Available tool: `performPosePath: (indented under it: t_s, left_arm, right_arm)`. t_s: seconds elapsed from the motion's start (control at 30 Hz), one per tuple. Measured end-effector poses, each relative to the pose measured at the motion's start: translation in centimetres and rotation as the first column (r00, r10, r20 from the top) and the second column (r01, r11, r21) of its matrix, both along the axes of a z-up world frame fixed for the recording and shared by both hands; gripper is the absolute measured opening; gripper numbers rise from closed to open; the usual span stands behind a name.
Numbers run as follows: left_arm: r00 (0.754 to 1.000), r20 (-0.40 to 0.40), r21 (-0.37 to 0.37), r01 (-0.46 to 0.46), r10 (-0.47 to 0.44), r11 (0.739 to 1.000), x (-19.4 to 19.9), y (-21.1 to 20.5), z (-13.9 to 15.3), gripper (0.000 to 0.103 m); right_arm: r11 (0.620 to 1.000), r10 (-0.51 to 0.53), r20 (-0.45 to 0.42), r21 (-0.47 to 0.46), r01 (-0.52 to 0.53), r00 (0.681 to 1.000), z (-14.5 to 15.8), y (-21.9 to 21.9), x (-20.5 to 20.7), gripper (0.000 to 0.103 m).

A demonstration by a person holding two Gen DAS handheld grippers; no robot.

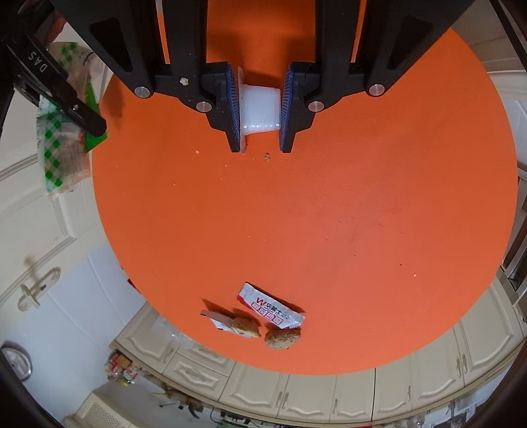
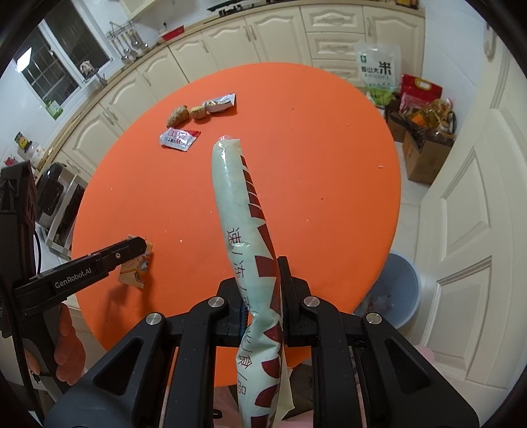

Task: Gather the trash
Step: 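Carry the wet-wipe packet and bread wrapper over the blue bin with both grippers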

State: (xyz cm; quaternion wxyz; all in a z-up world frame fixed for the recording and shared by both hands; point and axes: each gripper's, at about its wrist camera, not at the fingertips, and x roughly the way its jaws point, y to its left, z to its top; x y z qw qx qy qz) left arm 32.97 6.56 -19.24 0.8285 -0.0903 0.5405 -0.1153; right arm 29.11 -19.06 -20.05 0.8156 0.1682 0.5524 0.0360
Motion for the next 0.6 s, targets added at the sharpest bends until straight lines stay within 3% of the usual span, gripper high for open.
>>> performPosePath:
  t_s: [0.13, 0.6]
  left_arm:
    - [1.000, -0.002, -0.005, 0.010, -0.010, 1.000, -0.6, -0.4, 0.4, 0.018]
    - [0.990, 0.113, 0.009, 0.080, -0.081, 0.997, -2.4, -4.1, 5.0, 0.018]
  right_arm:
    - [1.000, 0.001, 0.002, -0.002, -0.001, 1.000, 0.2, -0.1, -0.3, 0.014]
    - [0.999, -0.040, 0.070, -0.019, 0.041, 0.997, 3.4, -1.7, -2.2, 0.014]
